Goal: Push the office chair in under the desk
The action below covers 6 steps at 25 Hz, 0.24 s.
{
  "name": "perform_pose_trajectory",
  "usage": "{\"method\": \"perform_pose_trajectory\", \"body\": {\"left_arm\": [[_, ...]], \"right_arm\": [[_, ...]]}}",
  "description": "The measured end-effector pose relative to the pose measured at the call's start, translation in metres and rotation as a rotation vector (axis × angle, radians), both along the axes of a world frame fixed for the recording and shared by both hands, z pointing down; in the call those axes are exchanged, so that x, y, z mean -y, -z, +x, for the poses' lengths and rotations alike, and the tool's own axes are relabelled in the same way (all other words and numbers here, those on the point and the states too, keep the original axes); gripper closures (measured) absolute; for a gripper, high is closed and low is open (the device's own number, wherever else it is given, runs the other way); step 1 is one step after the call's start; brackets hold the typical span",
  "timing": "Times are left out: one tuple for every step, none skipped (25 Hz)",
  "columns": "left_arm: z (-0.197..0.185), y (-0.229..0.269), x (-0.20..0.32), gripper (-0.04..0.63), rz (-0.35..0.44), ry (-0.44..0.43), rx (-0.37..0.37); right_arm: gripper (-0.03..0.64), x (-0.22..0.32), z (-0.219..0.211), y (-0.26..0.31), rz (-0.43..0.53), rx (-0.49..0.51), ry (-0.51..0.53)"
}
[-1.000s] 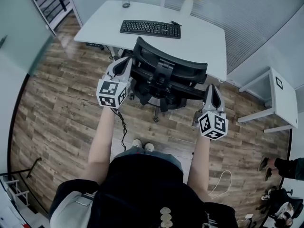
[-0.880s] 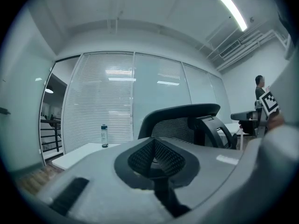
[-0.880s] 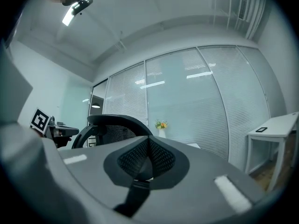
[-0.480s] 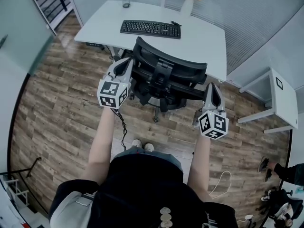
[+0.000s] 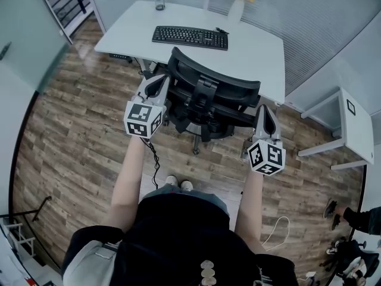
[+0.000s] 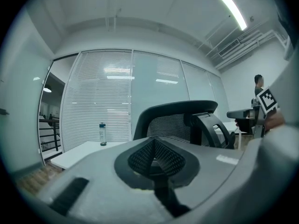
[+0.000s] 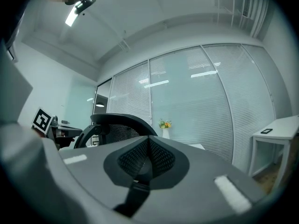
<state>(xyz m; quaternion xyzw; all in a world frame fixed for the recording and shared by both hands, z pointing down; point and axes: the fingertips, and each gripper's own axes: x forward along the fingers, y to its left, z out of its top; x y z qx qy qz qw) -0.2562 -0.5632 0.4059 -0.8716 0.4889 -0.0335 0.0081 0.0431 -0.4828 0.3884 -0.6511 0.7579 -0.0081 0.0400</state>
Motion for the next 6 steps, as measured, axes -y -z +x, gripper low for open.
{"method": "perform_pose_trajectory", "body": {"left_arm": [[0.0005, -0.0003, -0.0002, 0.588, 0.0, -0.001, 0.0], [0.0008, -0.0004, -0.0001, 0.588, 0.0, -0.003, -0.001], [0.0011, -0.0003, 0.0, 0.588, -0.001, -0.003, -0.001], [0.0014, -0.0002, 0.0001, 0.588, -0.001, -0.004, 0.0], [0.0017, 0.0001, 0.0001, 0.588, -0.001, -0.005, 0.002], [0.0019, 0.0003, 0.0002, 0.588, -0.001, -0.005, 0.003]], "right_arm": [[0.606, 0.0003, -0.0004, -0.0004, -0.001, 0.0, 0.002], [0.606, 0.0005, -0.0007, -0.0007, -0.003, 0.0, 0.004], [0.606, 0.0007, -0.0009, -0.0009, -0.004, 0.001, 0.006], [0.606, 0.0007, -0.001, -0.0011, -0.005, 0.001, 0.007], [0.607, 0.0006, -0.001, -0.0012, -0.006, 0.002, 0.008], [0.606, 0.0004, -0.0011, -0.0014, -0.007, 0.003, 0.009]]}}
